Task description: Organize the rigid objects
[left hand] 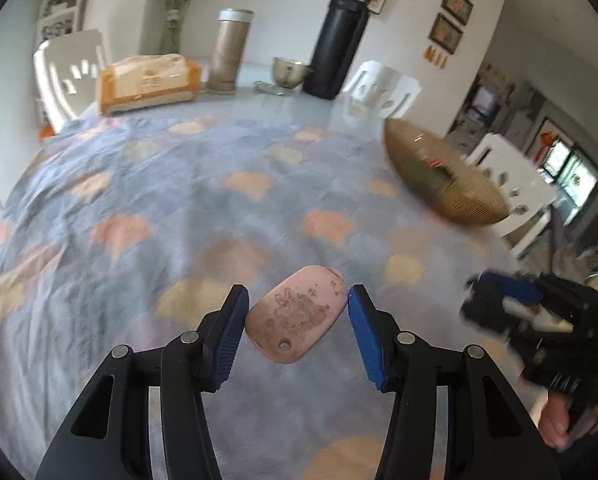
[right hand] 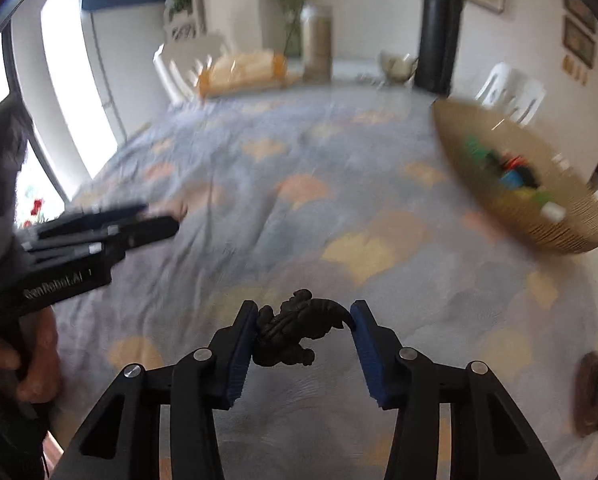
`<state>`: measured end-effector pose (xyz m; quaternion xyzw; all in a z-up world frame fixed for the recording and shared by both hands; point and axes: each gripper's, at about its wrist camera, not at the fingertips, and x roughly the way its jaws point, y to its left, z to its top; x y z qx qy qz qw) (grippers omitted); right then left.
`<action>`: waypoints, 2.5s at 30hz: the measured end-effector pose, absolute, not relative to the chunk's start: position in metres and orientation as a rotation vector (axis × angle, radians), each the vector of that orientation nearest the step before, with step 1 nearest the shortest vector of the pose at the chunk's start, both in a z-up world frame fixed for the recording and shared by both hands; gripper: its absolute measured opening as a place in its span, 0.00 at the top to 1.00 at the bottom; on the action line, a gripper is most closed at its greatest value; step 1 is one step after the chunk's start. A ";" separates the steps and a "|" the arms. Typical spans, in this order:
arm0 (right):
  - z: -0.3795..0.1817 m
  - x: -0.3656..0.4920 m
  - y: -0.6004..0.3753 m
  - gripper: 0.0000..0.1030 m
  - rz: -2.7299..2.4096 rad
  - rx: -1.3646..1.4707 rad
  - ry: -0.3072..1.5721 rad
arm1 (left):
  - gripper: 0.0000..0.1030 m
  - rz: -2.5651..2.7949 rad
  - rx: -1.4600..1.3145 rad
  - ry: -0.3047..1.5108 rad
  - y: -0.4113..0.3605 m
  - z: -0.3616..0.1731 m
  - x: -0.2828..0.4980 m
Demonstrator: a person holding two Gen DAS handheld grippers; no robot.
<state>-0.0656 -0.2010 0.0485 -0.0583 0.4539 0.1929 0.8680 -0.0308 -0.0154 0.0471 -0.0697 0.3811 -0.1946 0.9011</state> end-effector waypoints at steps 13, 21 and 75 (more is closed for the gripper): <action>0.190 -0.032 -0.298 0.55 0.072 -0.040 0.643 | 0.52 -0.667 0.058 0.513 -0.141 0.195 0.020; 0.194 0.006 -0.327 0.55 -0.023 0.036 0.621 | 0.52 -0.718 0.028 0.595 -0.193 0.172 0.065; 0.129 -0.035 -0.161 0.28 0.343 -0.002 0.712 | 0.01 -0.049 0.031 0.420 0.015 0.156 -0.083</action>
